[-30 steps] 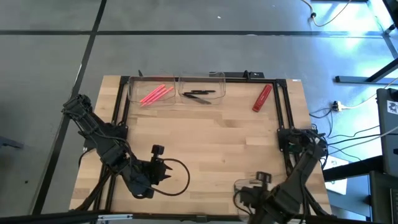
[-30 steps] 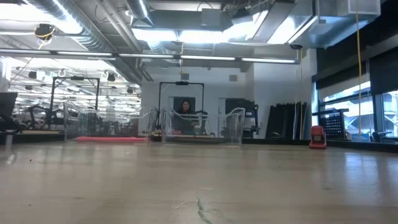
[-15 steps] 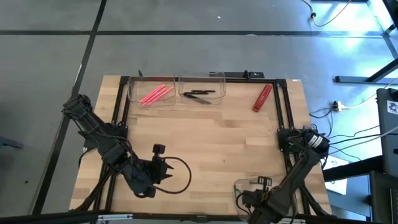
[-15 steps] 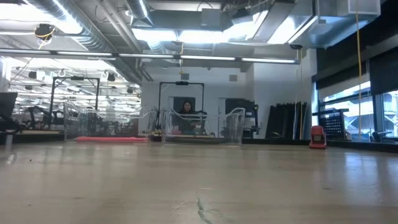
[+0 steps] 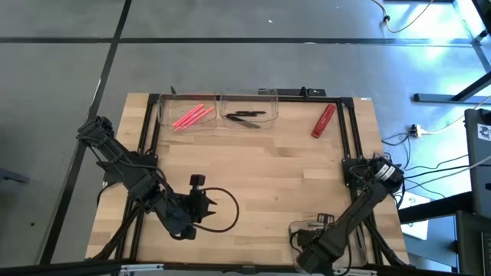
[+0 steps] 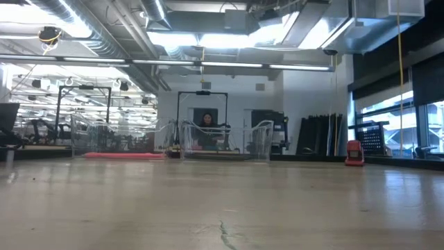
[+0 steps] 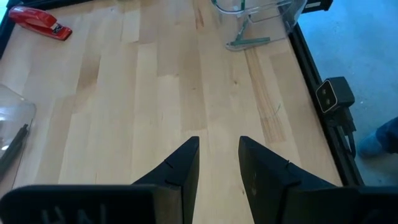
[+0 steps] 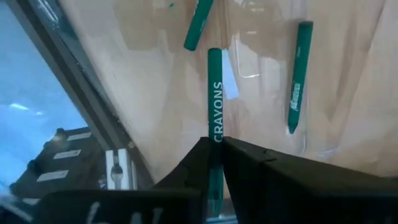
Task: Sort crayons/erasers/pens/pencils in bins
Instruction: Put the green crayon into the bottom transparent bin, then return to Home Position
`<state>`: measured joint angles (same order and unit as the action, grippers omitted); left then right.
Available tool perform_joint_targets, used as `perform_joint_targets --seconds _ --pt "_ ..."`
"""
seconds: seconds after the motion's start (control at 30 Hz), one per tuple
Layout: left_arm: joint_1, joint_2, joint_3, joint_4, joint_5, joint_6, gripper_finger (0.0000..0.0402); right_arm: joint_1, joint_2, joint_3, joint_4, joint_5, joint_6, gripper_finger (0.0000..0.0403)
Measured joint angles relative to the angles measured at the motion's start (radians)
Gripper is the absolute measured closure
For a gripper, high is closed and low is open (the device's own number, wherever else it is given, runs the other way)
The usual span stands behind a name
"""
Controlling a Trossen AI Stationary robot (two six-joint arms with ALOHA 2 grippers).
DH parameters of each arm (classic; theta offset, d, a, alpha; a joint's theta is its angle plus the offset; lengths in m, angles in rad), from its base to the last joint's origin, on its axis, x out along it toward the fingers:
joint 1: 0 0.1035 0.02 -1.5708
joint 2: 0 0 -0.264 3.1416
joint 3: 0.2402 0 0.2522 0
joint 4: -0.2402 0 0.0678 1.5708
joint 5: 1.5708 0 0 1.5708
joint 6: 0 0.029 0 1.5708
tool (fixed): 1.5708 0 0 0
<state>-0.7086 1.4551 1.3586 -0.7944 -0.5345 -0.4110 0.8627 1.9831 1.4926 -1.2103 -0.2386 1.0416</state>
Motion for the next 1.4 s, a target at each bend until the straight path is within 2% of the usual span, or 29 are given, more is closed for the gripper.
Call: perform_joint_targets --seconds 0.27,0.37,0.47,0.6,0.8,0.97,1.1,1.23,1.3,1.4 --pt "0.000 0.000 0.000 -0.003 0.000 -0.001 0.0296 -0.002 0.000 -0.001 0.007 0.059 -0.027 0.0293" --pt "0.000 0.000 0.000 -0.010 0.002 -0.001 0.0296 -0.007 0.000 -0.001 0.010 0.029 -0.047 0.0270" --pt "0.000 0.000 0.000 -0.006 0.028 -0.001 0.0296 -0.020 0.000 -0.001 0.001 -0.020 -0.027 0.0263" --pt "-0.001 0.000 0.000 -0.005 0.047 -0.045 0.0296 -0.039 0.000 -0.001 0.001 -0.049 -0.025 0.0289" --pt "-0.001 0.000 0.000 -0.005 0.075 -0.085 0.0296 -0.058 -0.001 -0.001 0.001 -0.055 -0.006 0.0388" --pt "0.003 0.000 0.000 -0.005 0.073 -0.086 0.0302 -0.073 -0.024 -0.001 -0.003 -0.087 0.024 0.0393" --pt "0.018 -0.001 0.000 -0.035 0.010 -0.080 0.0332 -0.077 -0.062 0.016 -0.057 -0.009 0.053 0.0398" --pt "0.050 -0.012 0.000 -0.130 -0.013 -0.077 0.0381 -0.091 -0.116 0.068 -0.175 0.080 0.084 0.0397" --pt "0.071 -0.026 0.000 -0.175 -0.029 -0.078 0.0396 -0.099 -0.152 0.097 -0.217 0.165 0.090 0.0399" --pt "0.098 -0.064 0.000 -0.218 -0.059 -0.060 0.0396 -0.115 -0.220 0.123 -0.218 0.313 0.088 0.0398"
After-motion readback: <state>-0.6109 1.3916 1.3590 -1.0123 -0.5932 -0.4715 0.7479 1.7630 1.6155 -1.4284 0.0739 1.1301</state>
